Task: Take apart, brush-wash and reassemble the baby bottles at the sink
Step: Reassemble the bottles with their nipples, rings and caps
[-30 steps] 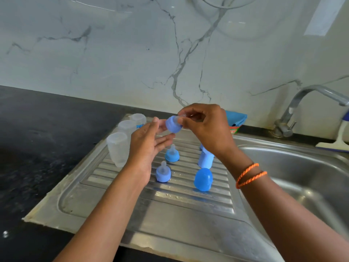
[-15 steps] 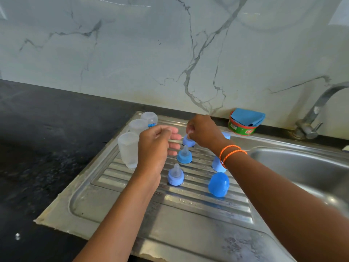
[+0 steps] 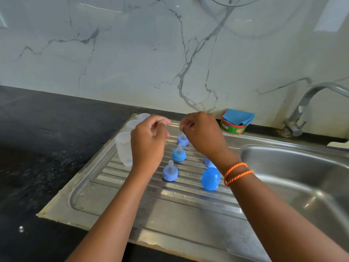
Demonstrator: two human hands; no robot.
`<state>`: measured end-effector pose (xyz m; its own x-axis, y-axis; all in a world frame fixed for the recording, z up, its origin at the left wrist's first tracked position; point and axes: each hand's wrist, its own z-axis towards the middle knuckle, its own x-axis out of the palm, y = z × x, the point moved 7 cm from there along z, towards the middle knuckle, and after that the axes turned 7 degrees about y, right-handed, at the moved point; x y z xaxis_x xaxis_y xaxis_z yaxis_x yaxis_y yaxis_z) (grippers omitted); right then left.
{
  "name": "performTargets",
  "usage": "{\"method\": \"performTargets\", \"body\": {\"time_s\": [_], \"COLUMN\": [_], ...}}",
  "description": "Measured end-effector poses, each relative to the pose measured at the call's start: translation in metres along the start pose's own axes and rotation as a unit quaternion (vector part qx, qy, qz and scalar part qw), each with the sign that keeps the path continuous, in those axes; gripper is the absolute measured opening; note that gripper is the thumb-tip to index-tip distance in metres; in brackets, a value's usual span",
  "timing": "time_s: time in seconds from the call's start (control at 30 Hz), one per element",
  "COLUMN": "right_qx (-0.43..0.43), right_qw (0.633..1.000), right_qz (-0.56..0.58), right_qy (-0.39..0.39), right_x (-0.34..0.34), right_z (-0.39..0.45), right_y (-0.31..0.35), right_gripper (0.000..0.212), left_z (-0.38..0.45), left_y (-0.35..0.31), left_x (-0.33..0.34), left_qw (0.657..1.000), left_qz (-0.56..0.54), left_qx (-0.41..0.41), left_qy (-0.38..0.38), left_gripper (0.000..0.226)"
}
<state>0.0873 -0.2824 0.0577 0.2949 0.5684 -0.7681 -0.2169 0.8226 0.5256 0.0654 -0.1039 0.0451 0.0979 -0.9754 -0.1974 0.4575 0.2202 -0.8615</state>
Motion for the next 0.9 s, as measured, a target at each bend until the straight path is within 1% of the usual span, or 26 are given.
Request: {"method": "performTargets", "body": {"time_s": [0.1, 0.2, 0.27, 0.3, 0.33, 0.4, 0.47, 0.53, 0.57, 0.67, 0.73, 0.77, 0.83, 0.9], "right_qx": [-0.025, -0.043, -0.047, -0.040, -0.031, -0.018, -0.018, -0.027, -0.027, -0.018, -0.017, -0.015, -0.015, -0.013], "right_qw": [0.999, 0.994, 0.990, 0.989, 0.987, 0.981, 0.972, 0.970, 0.971, 0.977, 0.986, 0.992, 0.998, 0.997], "right_qz": [0.024, 0.035, 0.023, 0.007, -0.012, -0.058, -0.113, -0.137, -0.133, -0.102, -0.073, -0.048, 0.012, 0.080], "right_qy": [0.023, 0.094, 0.130, 0.143, 0.157, 0.186, 0.204, 0.200, 0.197, 0.186, 0.146, 0.116, 0.054, 0.014], "right_x": [0.009, 0.027, 0.037, 0.041, 0.046, 0.057, 0.067, 0.073, 0.073, 0.069, 0.056, 0.046, 0.024, 0.004], "right_z": [-0.023, -0.044, -0.058, -0.063, -0.068, -0.079, -0.088, -0.091, -0.091, -0.091, -0.091, -0.091, -0.093, -0.096], "right_y": [0.018, 0.034, 0.040, 0.040, 0.041, 0.042, 0.043, 0.042, 0.041, 0.035, 0.033, 0.031, 0.025, 0.017], "right_gripper": [0.015, 0.019, 0.015, 0.019, 0.025, 0.038, 0.044, 0.041, 0.040, 0.041, 0.040, 0.038, 0.035, 0.032], "left_z": [0.002, 0.004, -0.001, -0.002, -0.004, -0.011, -0.017, -0.020, -0.020, -0.021, -0.022, -0.021, -0.019, -0.015], "left_y": [-0.013, -0.021, -0.018, -0.009, 0.000, 0.019, 0.031, 0.035, 0.035, 0.031, 0.023, 0.016, 0.001, -0.012], "left_x": [-0.018, -0.030, -0.043, -0.050, -0.057, -0.068, -0.072, -0.071, -0.071, -0.074, -0.079, -0.081, -0.080, -0.071], "left_qw": [0.996, 0.981, 0.961, 0.953, 0.947, 0.940, 0.929, 0.921, 0.921, 0.921, 0.924, 0.930, 0.953, 0.982], "left_qz": [0.059, 0.170, 0.266, 0.297, 0.320, 0.338, 0.360, 0.372, 0.370, 0.368, 0.365, 0.354, 0.299, 0.185], "left_qx": [0.061, 0.089, 0.073, 0.048, 0.018, -0.046, -0.089, -0.111, -0.116, -0.122, -0.114, -0.097, -0.035, 0.031], "left_qy": [-0.015, 0.008, -0.007, -0.017, -0.023, -0.018, 0.004, 0.028, 0.033, 0.026, 0.007, -0.008, -0.026, -0.006], "left_gripper": [0.022, 0.019, 0.012, 0.006, 0.010, 0.035, 0.054, 0.064, 0.066, 0.064, 0.059, 0.055, 0.048, 0.041]}}
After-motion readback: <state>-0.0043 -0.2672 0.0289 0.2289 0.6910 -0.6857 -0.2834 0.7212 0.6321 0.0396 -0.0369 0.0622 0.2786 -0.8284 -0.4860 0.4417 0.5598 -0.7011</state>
